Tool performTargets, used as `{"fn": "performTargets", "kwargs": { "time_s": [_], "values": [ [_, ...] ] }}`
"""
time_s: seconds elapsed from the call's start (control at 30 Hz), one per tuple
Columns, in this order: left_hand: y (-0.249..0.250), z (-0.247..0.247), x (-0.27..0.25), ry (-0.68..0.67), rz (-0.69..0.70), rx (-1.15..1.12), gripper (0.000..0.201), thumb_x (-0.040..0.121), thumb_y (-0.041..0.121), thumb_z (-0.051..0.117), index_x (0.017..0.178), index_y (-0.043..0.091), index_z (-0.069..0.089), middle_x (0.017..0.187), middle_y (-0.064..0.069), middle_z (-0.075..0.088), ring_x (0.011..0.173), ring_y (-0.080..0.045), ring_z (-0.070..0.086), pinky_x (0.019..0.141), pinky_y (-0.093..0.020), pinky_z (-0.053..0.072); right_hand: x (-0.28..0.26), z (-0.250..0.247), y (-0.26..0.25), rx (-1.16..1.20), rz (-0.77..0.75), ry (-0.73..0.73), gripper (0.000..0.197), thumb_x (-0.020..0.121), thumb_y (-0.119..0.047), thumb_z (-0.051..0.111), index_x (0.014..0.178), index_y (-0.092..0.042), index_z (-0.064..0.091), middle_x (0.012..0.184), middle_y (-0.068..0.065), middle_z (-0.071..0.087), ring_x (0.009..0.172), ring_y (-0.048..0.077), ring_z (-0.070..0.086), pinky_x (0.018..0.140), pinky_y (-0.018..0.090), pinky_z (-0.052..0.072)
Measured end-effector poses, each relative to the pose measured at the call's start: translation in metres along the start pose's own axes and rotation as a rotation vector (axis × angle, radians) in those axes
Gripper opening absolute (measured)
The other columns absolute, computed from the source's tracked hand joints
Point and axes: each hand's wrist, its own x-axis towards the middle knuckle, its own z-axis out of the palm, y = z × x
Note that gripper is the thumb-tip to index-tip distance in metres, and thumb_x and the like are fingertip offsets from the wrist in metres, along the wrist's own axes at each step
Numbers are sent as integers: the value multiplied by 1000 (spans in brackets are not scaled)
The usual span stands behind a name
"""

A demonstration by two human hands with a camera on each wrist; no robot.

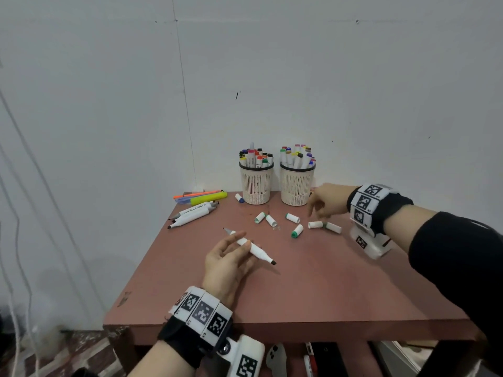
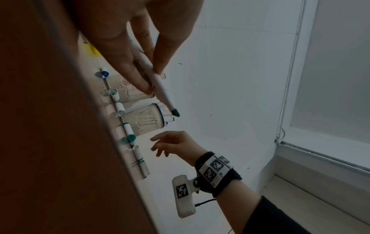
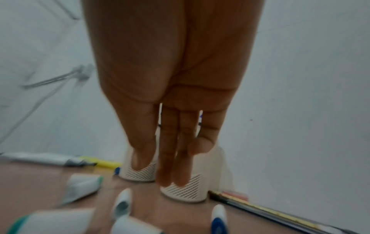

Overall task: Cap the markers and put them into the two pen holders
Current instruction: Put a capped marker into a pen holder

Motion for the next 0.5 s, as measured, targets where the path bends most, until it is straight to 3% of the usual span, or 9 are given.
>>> {"fn": "performTargets", "kwargs": {
  "time_s": [0.13, 0.33, 0.5],
  "values": [
    [-3, -2, 4, 4, 30, 16, 19, 87, -8, 57, 100, 5, 63, 106, -25, 62, 102, -38, 62, 79, -41, 56, 3, -6, 26, 32, 108, 179, 28, 83, -2, 56, 97, -20, 72, 65, -10, 57, 77, 17, 60, 71, 22, 45],
    [-4, -3, 5, -1, 170, 23, 22, 85, -11, 57, 100, 3, 63, 92, -18, 63, 88, -33, 62, 73, -39, 57, 16, 6, 42, -73, 199, 74, 32, 85, -6, 58, 112, -19, 68, 100, 4, 66, 84, 13, 52, 76, 20, 39],
    [-5, -3, 7, 17, 203, 1, 23, 86, -14, 53, 99, 2, 63, 97, -15, 67, 99, -39, 65, 89, -53, 51, 27, 12, 41, -131, 219, -30, 38, 87, -10, 57, 123, -23, 62, 121, 4, 61, 106, 18, 57, 88, 23, 41]
  ]
}}
